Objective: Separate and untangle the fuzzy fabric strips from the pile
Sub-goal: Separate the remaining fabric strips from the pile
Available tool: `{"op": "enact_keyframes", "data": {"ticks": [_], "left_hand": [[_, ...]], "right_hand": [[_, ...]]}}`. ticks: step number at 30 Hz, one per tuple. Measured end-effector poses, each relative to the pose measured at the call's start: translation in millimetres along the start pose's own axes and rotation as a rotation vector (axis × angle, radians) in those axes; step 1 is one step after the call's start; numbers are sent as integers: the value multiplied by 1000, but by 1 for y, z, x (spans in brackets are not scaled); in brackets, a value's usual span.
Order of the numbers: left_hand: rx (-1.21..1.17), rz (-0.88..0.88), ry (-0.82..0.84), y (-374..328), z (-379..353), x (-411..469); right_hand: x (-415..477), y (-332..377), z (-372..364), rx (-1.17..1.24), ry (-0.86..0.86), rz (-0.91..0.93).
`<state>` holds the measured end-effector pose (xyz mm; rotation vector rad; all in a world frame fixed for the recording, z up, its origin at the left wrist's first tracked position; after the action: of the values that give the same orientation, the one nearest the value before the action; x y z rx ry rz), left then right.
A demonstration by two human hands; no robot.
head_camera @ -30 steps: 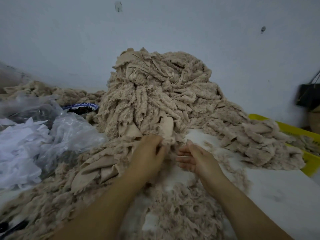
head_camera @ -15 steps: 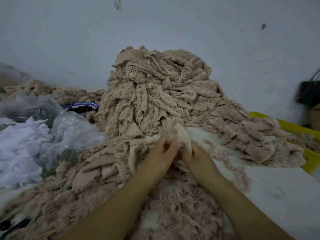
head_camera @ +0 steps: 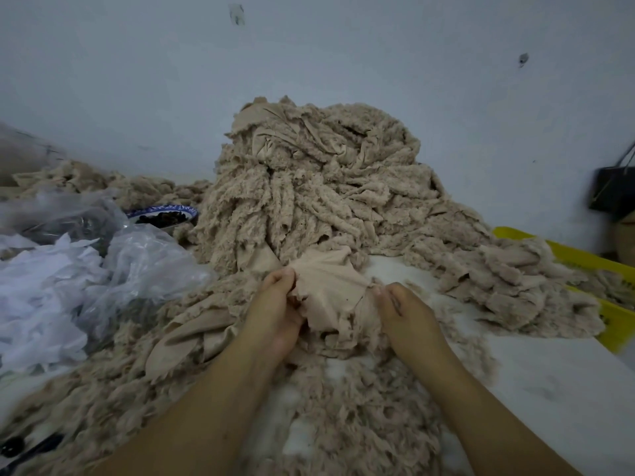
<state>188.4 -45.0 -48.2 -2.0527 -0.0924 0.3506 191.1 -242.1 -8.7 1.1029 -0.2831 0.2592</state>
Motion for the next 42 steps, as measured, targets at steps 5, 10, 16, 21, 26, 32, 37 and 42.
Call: {"op": "enact_keyframes", "data": {"ticks": [5, 10, 16, 21, 26, 32, 37, 42], "left_hand": [[-93, 80, -4, 5, -2, -1], [25, 146, -81, 13, 1, 1], [264, 256, 397, 28, -48, -32], [347, 69, 235, 15, -41, -22], [36, -63, 84, -22, -8, -1], [-19, 56, 195, -6, -21, -13], [154, -26, 325, 4, -48, -29], [202, -18, 273, 6, -41, -25]], "right_hand": [[1, 4, 0, 79, -29, 0], [1, 2, 2, 216, -41, -17], [2, 2, 5, 210, -83, 1], [1, 8, -1, 78, -30, 69], [5, -14, 15, -37, -109, -12], [2, -8, 16, -146, -139, -1], [-12, 36, -11, 98, -10, 185], [-9, 22, -45, -25, 205, 148]]}}
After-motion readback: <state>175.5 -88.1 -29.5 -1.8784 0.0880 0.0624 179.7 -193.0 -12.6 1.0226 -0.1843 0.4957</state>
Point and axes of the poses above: each hand's wrist, its own x-axis towards the middle knuckle, its own z-axis out of the back of the hand, y = z × x, the point moved 10 cm from there along x, towards the middle knuckle, and after that the axes turned 13 degrees about x, right-handed, at the moved point
